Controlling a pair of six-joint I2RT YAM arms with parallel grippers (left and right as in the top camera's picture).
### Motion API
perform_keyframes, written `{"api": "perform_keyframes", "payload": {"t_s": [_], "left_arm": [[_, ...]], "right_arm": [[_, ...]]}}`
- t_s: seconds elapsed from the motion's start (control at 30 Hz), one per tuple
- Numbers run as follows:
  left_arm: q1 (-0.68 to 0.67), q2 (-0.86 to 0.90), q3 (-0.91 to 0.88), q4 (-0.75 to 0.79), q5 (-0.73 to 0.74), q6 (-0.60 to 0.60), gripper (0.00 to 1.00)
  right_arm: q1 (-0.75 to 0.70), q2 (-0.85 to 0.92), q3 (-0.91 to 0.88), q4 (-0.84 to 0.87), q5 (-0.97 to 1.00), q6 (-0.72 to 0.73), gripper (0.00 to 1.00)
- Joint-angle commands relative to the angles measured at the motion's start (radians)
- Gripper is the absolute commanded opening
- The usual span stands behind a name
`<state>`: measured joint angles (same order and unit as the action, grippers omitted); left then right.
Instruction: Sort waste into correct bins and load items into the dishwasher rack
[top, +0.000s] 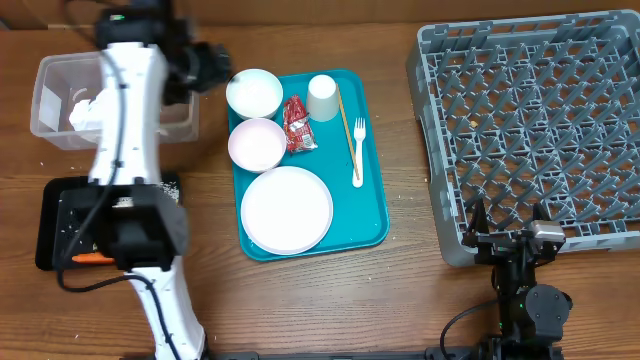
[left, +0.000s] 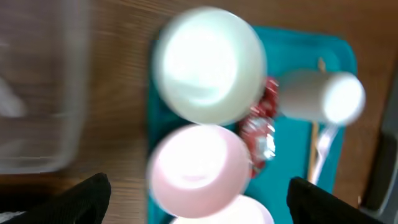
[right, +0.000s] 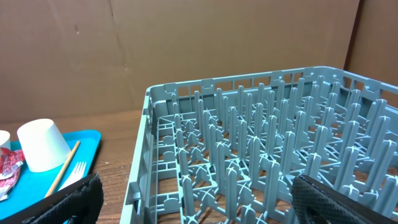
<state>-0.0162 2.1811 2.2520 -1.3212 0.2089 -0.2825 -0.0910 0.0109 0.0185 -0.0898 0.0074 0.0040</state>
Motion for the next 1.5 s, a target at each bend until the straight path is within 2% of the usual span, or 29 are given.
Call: {"api": "perform_keyframes", "payload": {"t_s": [0.0,0.13,0.33,0.6,0.77,0.9,1.47], "left_arm": [[-0.145,0.0,0.008,-0.008,-0.064,0.051,0.91],[-0.272,0.019,0.008,0.013,-0.206,0.05,0.92],[-0.359,0.096,0.008,0.0,-0.219,0.018,0.9],[-0.381,0.206,0.008,-0.006,-0.22,-0.003,0.87],[-0.384,0.247,0.008,0.018,-0.219,0.106,0.86],[-0.384,0.271,0.008,0.017,-0.219,0.149,0.86],[-0.385,0.317,0.008,0.031,-0.222,0.155,0.86]], "right_arm": [[-0.003,-0.007,-0.01,0.006,0.006,-0.001,1.0],[-0.003,-0.007,-0.01,0.006,0.006,-0.001,1.0],[-0.003,-0.007,-0.01,0.006,0.006,-0.001,1.0],[-0.003,-0.007,-0.01,0.006,0.006,-0.001,1.0],[-0.003,-0.007,-0.01,0.006,0.006,-0.001,1.0],[-0.003,-0.007,-0.01,0.006,0.006,-0.001,1.0],[-0.003,-0.007,-0.01,0.006,0.006,-0.001,1.0]]}}
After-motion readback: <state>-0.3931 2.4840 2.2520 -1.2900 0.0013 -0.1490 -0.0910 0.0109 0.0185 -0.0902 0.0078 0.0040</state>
